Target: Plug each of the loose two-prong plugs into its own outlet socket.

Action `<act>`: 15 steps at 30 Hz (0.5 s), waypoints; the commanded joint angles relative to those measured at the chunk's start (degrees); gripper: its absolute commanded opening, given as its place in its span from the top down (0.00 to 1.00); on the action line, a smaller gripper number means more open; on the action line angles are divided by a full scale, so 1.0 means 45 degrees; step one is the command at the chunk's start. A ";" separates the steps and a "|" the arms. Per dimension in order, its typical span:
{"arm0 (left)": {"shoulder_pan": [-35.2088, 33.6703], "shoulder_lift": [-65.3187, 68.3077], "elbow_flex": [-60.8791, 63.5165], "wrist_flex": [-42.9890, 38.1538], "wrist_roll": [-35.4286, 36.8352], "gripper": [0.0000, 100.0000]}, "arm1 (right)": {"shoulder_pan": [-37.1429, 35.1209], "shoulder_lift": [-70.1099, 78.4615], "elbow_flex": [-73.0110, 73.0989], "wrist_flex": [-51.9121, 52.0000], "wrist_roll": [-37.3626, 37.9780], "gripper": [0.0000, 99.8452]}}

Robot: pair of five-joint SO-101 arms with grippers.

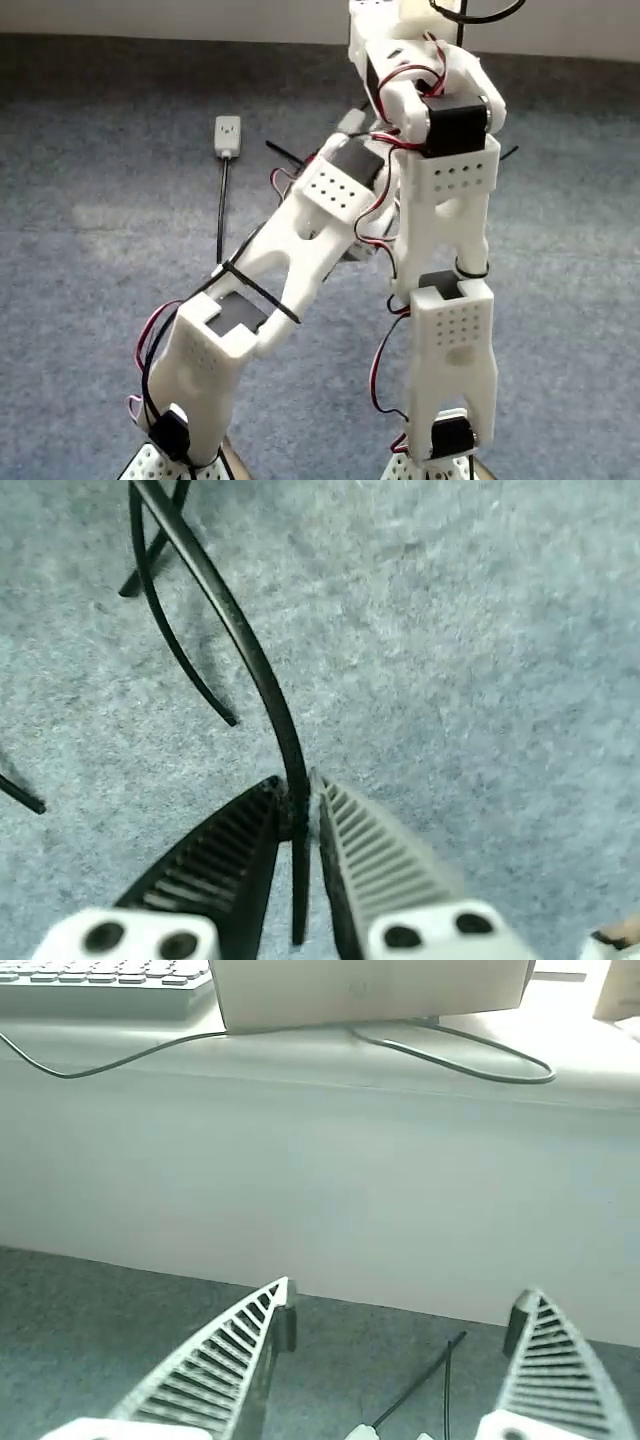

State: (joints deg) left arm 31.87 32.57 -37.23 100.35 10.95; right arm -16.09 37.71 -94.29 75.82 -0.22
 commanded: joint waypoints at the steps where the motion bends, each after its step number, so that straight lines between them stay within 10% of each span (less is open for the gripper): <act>1: 0.0264 -0.0752 0.1592 -0.0606 -0.1504 0.92 | 0.0147 -0.0752 -0.0479 0.0049 -0.0078 0.67; 8: 0.0557 -0.0752 0.2901 -0.2227 -0.1543 0.68 | 0.0107 -0.0733 -0.0479 0.0010 -0.0059 0.67; 15: -0.0947 -0.0889 0.0791 -0.2598 -0.1524 0.66 | 0.0107 -0.0733 -0.0459 0.0029 -0.0059 0.67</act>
State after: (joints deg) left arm 32.75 32.40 -25.71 89.19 4.53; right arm -16.09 37.71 -94.29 75.82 -0.22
